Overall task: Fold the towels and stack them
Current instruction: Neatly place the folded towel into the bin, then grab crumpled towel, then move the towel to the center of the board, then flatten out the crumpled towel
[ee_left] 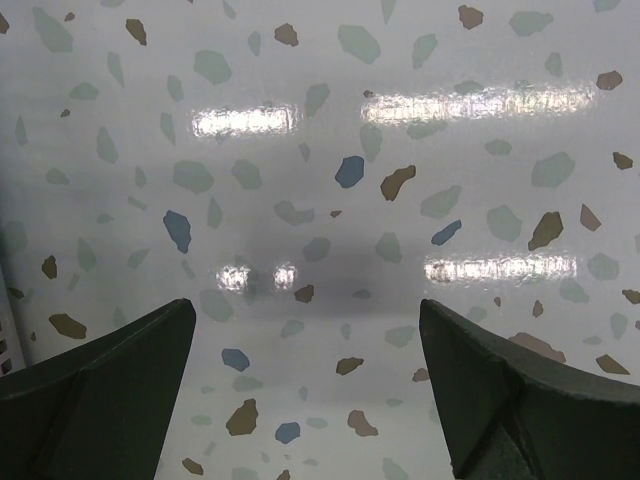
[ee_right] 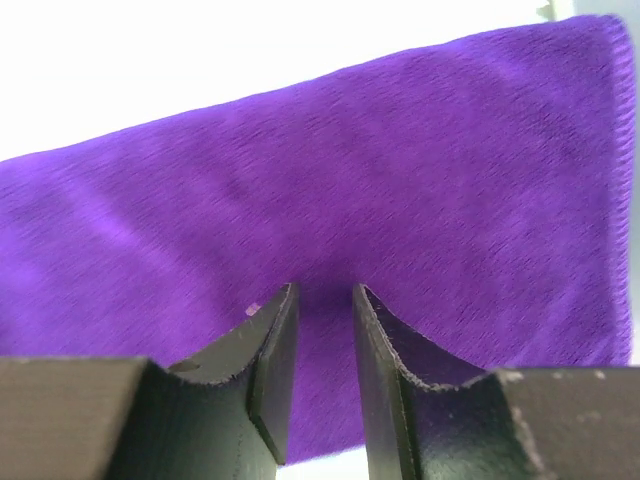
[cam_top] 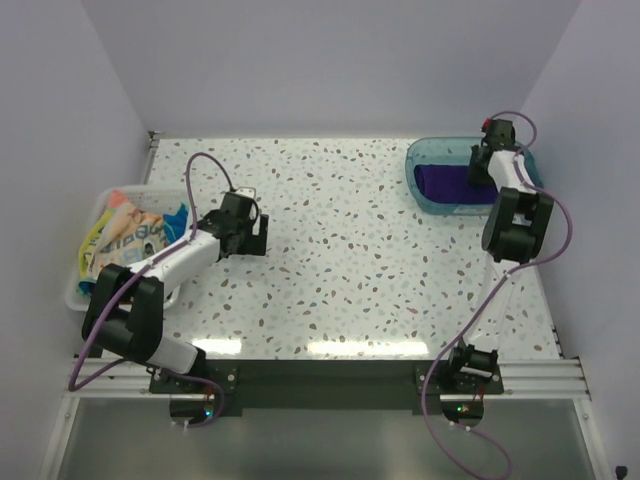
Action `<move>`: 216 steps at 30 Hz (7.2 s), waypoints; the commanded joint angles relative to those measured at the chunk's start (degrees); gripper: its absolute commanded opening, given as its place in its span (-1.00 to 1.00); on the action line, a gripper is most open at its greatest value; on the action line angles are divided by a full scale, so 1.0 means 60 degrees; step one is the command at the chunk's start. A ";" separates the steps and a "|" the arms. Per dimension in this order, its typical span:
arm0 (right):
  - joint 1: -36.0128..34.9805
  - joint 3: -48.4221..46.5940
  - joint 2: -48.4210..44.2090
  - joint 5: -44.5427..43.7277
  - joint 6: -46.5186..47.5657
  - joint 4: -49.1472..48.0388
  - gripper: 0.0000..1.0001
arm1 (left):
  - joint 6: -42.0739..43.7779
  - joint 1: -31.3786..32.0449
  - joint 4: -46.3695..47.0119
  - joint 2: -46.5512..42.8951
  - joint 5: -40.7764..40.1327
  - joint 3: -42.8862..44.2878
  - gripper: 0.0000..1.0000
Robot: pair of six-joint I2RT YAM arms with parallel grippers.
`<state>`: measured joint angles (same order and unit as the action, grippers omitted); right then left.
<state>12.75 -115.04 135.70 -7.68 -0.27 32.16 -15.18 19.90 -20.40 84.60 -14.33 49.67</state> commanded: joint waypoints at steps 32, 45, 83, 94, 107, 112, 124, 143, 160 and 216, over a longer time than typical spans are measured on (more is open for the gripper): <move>-0.1847 0.0174 -0.0758 0.3829 -0.1361 -0.0584 -0.80 | 0.0230 -0.0079 0.0398 -0.0945 0.0044 -0.0031 1.00; -0.1847 0.2019 -0.4285 0.2306 -0.1272 -0.0191 -0.34 | -0.0192 -0.0225 0.0471 -0.1618 -0.0684 0.0158 1.00; -0.6212 0.8818 -1.1177 0.2760 -0.2079 0.1495 0.63 | -0.2288 -0.5045 -0.1082 -0.1163 -0.3294 0.0411 0.56; -0.6227 0.9242 -1.1293 0.2980 -0.2093 0.1187 0.63 | -0.2642 -0.5265 -0.1111 -0.0858 -0.2724 -0.0090 -0.13; -0.6227 0.8950 -1.1293 0.2950 -0.1947 0.1363 0.63 | -0.1689 -0.4563 -0.2647 -0.2029 -0.3981 0.3189 -1.00; -0.6227 0.8935 -1.1293 0.2878 -0.1903 0.1407 0.64 | -0.1499 -0.3744 -0.2942 -0.1898 -0.3898 0.4479 -1.00; -0.6227 0.8891 -1.2332 0.0977 -0.2283 0.1290 0.64 | -0.0708 0.1910 -0.2327 -0.0009 -0.0838 0.9855 -1.00; -0.6227 0.9813 -1.3375 -0.0170 -0.2474 0.1085 0.65 | -0.3478 0.7340 0.2113 -0.1737 0.3999 -0.1042 -0.52; -0.6198 1.0515 -1.0400 0.0079 -0.3265 0.1144 0.44 | -0.2626 0.7391 0.0016 -0.0758 0.0720 0.0320 0.66; -0.6110 1.3182 -1.1220 0.0577 -0.4700 -0.1244 0.26 | -0.2949 0.5018 0.4365 -0.1738 0.1655 -0.3225 0.94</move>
<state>-24.03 -36.56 68.60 -5.39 -26.44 28.38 -35.66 50.00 -4.36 72.88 -5.65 29.85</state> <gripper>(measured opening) 0.625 0.966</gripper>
